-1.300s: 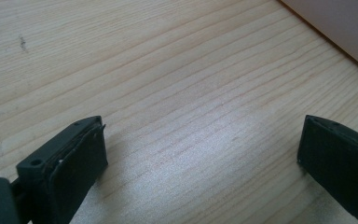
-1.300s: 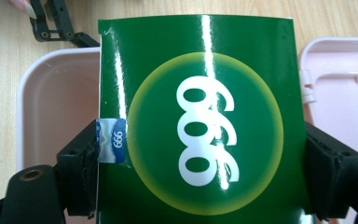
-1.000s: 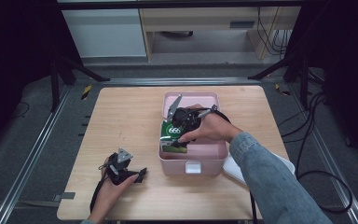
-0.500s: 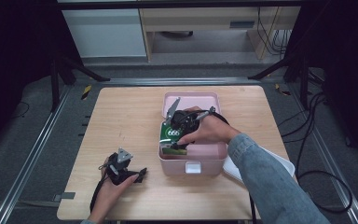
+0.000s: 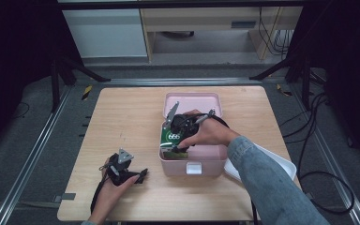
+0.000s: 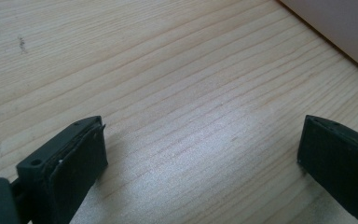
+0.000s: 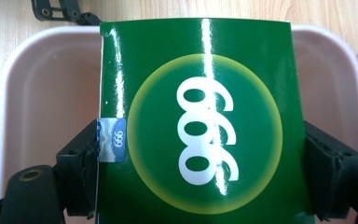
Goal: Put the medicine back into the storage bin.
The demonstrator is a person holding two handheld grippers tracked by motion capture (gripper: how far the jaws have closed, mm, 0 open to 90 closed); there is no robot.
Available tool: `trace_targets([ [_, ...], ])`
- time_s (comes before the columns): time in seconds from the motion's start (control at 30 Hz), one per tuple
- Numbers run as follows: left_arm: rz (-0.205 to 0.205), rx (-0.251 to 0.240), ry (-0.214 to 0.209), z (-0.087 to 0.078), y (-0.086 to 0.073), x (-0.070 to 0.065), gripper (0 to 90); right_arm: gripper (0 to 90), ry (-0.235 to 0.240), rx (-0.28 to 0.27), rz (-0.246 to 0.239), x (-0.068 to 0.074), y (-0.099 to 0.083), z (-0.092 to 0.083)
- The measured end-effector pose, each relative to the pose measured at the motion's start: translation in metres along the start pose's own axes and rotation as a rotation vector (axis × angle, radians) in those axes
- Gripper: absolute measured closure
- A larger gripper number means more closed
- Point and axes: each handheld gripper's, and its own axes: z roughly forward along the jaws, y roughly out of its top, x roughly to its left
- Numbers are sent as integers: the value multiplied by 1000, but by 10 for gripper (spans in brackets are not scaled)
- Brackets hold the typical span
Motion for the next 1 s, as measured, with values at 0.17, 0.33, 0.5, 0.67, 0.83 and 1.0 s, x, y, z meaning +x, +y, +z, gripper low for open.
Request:
trace_targets([
  [0.17, 0, 0, -1, 0, 0, 0, 3, 169, 2, 3, -2, 1, -2, 5],
  [0.33, 1, 0, -1, 0, 0, 0, 3, 168, -4, 5, -8, 2, -3, 11],
  [0.5, 1, 0, -1, 0, 0, 0, 3, 168, -11, -2, 9, 2, -5, 15],
  [0.67, 2, 0, -1, 0, 0, 0, 3, 167, -21, 3, 29, 3, -9, 23],
  [0.83, 2, 0, -1, 0, 0, 0, 3, 166, -26, 4, 60, 4, -14, 33],
  [1.0, 5, 1, -1, 0, 0, 0, 3, 166, -27, 8, 76, 6, -18, 42],
])
